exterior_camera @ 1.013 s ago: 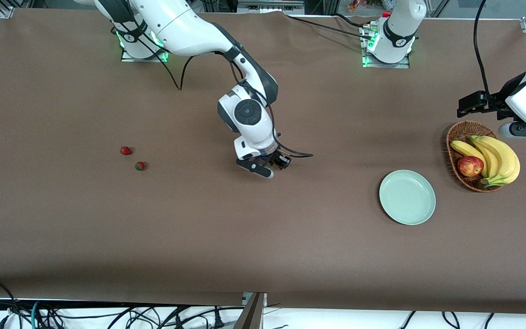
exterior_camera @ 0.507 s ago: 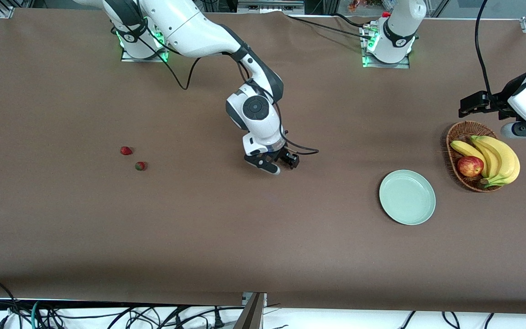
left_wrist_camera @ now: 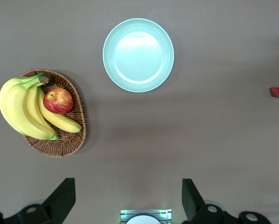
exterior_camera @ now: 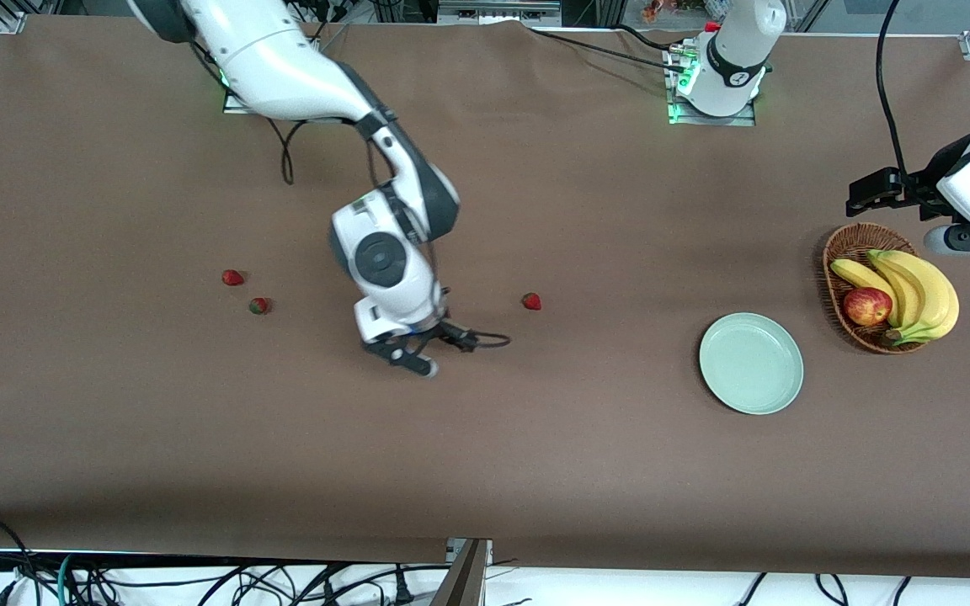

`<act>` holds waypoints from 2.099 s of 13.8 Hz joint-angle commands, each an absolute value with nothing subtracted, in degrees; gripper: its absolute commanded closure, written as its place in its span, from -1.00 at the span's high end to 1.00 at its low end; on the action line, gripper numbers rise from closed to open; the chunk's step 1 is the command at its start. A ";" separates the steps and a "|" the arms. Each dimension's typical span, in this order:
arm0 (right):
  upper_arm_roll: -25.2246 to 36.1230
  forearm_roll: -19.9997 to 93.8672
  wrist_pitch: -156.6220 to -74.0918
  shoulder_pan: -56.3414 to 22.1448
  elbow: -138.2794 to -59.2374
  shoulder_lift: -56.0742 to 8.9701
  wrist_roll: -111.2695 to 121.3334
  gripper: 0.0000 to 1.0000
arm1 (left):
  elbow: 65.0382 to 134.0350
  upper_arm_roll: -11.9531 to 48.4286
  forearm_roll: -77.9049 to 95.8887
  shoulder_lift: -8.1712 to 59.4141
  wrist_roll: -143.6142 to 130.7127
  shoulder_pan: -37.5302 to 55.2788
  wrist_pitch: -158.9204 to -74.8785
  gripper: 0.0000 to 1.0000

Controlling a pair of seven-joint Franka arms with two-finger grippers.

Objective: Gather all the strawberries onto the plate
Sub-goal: 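Lower the strawberry and open the right gripper to release it, then return the right gripper to the strawberries while the left gripper reaches the strawberry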

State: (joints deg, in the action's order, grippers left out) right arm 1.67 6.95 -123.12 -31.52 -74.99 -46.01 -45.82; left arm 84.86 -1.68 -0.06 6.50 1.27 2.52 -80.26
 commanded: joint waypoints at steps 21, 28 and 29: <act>15.29 7.12 -112.67 -21.09 -97.11 -39.12 -0.44 1.00 | 102.20 0.88 14.15 34.36 -54.54 36.19 -143.12 0.74; 14.85 7.38 -113.29 -21.09 -101.86 -37.09 -0.44 1.00 | 102.84 0.53 7.83 38.32 -57.04 39.46 -141.52 0.59; 14.77 7.38 -113.73 -21.18 -102.13 -37.09 -0.44 0.99 | 102.92 0.44 7.74 38.41 -57.04 39.46 -141.24 0.57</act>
